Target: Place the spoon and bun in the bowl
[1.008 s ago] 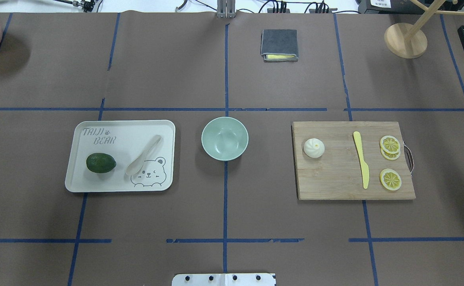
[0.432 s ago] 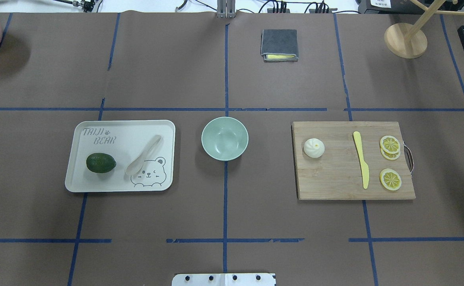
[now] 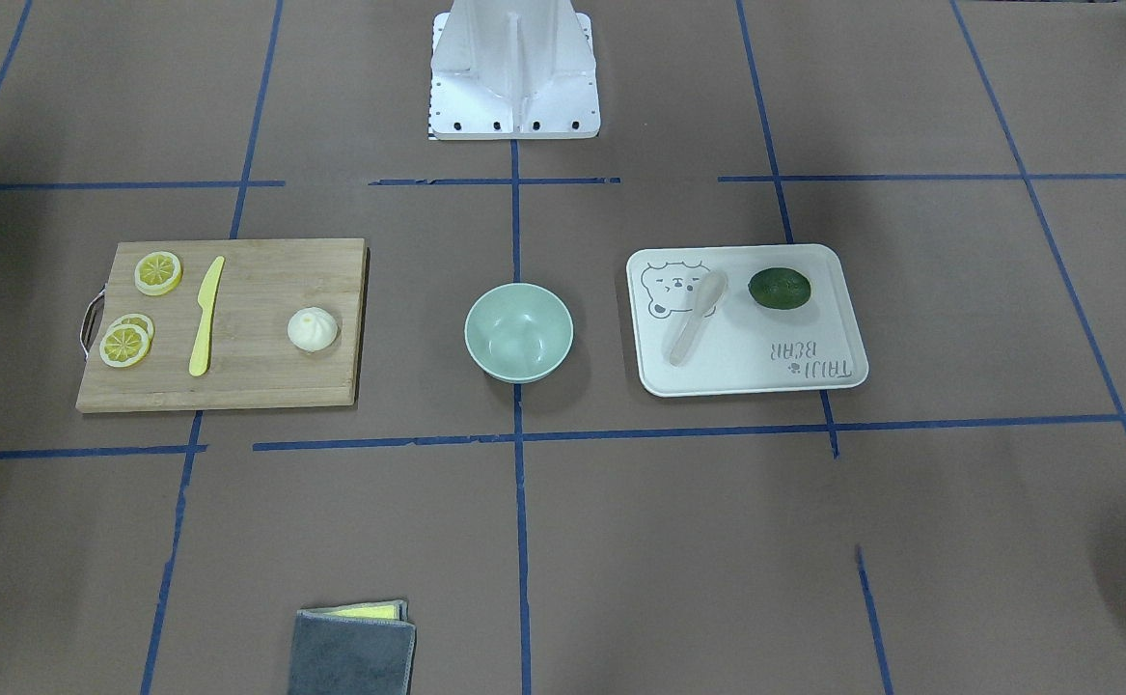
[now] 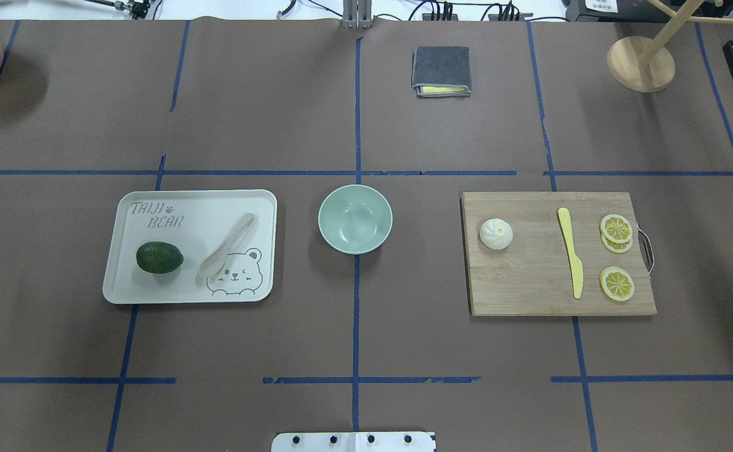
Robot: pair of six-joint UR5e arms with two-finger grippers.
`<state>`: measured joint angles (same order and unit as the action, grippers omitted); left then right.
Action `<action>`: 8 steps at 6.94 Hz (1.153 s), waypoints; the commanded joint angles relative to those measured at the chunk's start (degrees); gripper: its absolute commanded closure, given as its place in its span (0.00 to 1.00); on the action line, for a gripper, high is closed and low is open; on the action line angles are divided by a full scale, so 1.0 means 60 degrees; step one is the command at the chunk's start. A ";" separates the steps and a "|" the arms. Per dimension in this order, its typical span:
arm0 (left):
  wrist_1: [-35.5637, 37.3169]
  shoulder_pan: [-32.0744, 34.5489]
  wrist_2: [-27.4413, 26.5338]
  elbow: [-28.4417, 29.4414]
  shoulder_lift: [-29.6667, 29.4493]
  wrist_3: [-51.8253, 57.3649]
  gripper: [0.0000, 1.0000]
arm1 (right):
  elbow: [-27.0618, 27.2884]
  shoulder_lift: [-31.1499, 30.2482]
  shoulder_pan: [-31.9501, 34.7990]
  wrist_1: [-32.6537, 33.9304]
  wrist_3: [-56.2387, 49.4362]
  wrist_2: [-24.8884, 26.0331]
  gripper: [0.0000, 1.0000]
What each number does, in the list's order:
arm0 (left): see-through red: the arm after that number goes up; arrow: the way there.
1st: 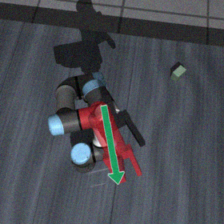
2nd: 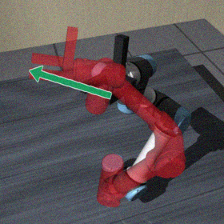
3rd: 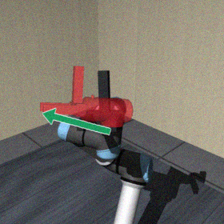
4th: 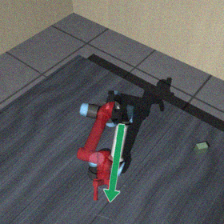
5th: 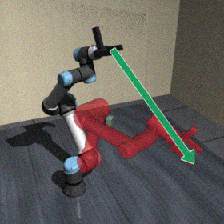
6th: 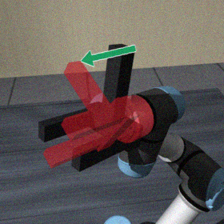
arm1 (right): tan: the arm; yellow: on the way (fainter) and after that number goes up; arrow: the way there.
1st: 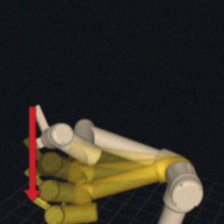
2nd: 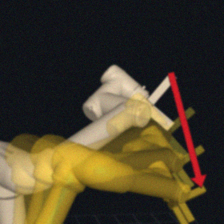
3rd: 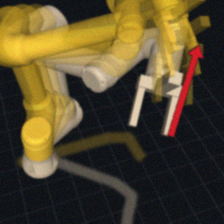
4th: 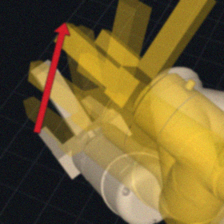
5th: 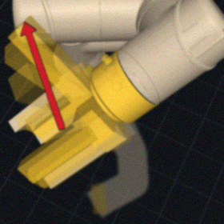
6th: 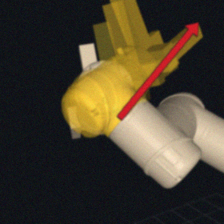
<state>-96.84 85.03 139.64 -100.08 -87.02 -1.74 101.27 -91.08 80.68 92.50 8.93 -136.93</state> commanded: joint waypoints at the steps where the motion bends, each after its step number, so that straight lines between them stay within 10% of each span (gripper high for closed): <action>1: -0.2097 -0.1329 0.0600 -0.0033 -0.0013 -0.0061 0.00 | -0.0004 0.0004 0.0000 -0.0227 0.0020 -0.0058 0.00; 4: -0.5227 -0.4362 0.0312 0.0083 -0.1264 -0.3304 0.00 | -0.0062 -0.0011 -0.0015 -0.0227 -0.0024 -0.0059 0.00; 6: -0.5218 -0.6528 -0.2776 -0.0061 -0.2979 -0.5645 0.00 | -0.0091 -0.0011 0.0000 -0.0343 -0.0009 -0.0044 0.00; 8: -0.4463 -0.7779 -0.3864 0.0171 -0.3439 -0.6038 0.00 | -0.0106 -0.0011 -0.0015 -0.0359 -0.0009 -0.0044 0.00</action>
<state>-126.75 42.88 120.07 -99.51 -105.79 -36.30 100.68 -91.14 80.62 90.45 8.87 -137.21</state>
